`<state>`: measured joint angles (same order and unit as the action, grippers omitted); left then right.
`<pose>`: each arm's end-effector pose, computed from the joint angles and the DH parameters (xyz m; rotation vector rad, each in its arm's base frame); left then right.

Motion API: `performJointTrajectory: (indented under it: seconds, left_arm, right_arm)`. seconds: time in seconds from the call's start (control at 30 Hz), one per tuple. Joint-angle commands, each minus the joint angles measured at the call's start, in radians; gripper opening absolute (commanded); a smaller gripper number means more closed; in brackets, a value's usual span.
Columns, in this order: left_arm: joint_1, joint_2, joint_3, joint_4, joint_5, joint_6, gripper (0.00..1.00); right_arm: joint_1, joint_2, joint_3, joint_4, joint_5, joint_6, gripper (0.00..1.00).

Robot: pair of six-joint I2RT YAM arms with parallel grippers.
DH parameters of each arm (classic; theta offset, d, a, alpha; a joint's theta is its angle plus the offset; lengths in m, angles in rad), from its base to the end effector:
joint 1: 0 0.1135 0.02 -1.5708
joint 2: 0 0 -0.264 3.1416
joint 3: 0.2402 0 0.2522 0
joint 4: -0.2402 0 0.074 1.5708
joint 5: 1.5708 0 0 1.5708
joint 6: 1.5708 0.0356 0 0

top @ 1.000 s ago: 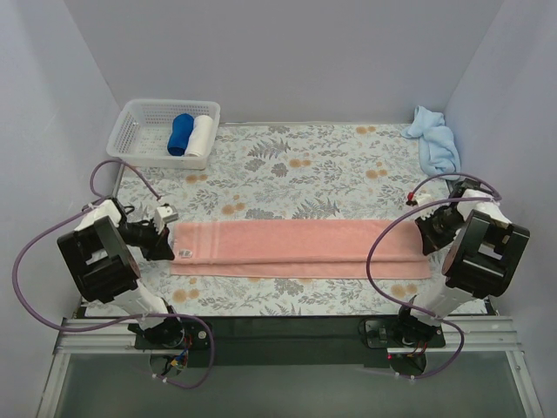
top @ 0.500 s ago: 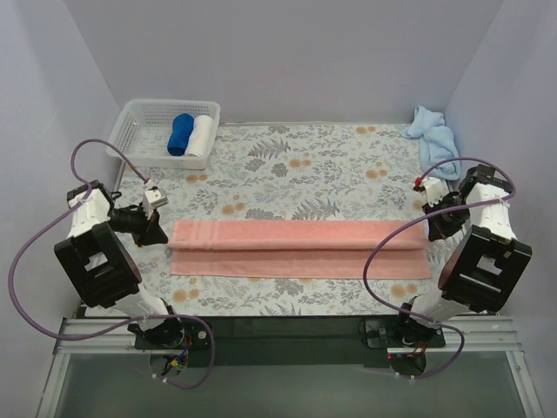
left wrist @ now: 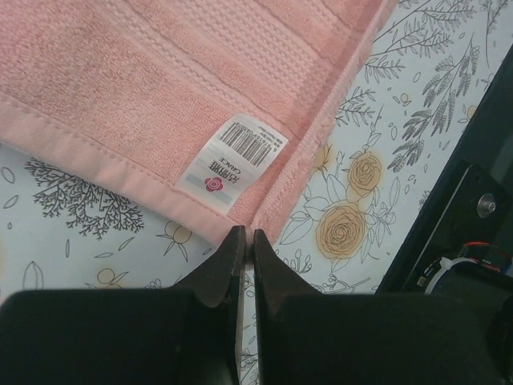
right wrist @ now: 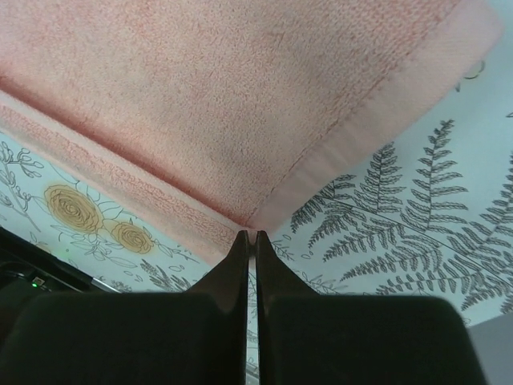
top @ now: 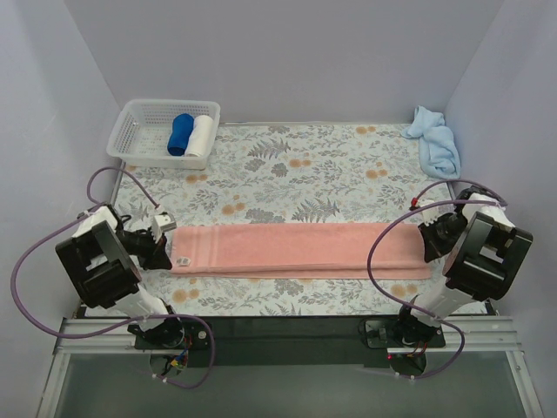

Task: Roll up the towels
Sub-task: Fold the towel

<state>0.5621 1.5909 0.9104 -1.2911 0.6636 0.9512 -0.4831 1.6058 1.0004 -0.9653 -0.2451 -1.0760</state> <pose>0.1925 0.0953 0.1760 0.3450 2.7527 -1.0793 0.2385 -0.1154 0.1787 -0.8641 2.8291 0.2590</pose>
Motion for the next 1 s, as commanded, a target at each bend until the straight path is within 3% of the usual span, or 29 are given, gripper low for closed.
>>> performJointTrajectory:
  seconds: [0.0,0.17,0.2,0.3,0.43,0.57,0.73,0.97]
  left_arm:
    - [0.012,0.003,-0.018,0.114,-0.062,-0.012,0.00]
    - [0.013,0.017,0.008,0.124,-0.048,-0.025,0.00]
    - [0.012,0.018,0.011,0.121,-0.045,-0.022,0.04]
    - [0.015,0.003,0.039,0.067,-0.024,0.015,0.17]
    - [0.013,-0.043,0.090,-0.014,0.040,0.056,0.33]
    - [0.013,-0.045,0.182,-0.085,0.108,0.067,0.41]
    - [0.015,-0.049,0.283,-0.100,0.154,0.052,0.43]
    - [-0.028,-0.066,0.224,-0.021,0.194,-0.034,0.40]
  right_arm:
    - [-0.003,0.012,-0.020,0.065,0.036,0.001,0.01]
    - [-0.002,0.016,-0.013,0.063,0.038,0.007,0.02]
    - [-0.003,0.016,-0.009,0.060,0.038,0.007,0.15]
    - [-0.003,0.005,0.018,0.034,0.037,0.007,0.36]
    - [-0.005,-0.038,0.105,-0.033,0.001,0.007,0.48]
    - [-0.003,-0.043,0.243,-0.117,-0.058,0.019,0.49]
    - [0.009,-0.041,0.345,-0.203,-0.109,0.027,0.47]
    - [0.107,-0.049,0.232,-0.159,-0.097,0.096,0.41]
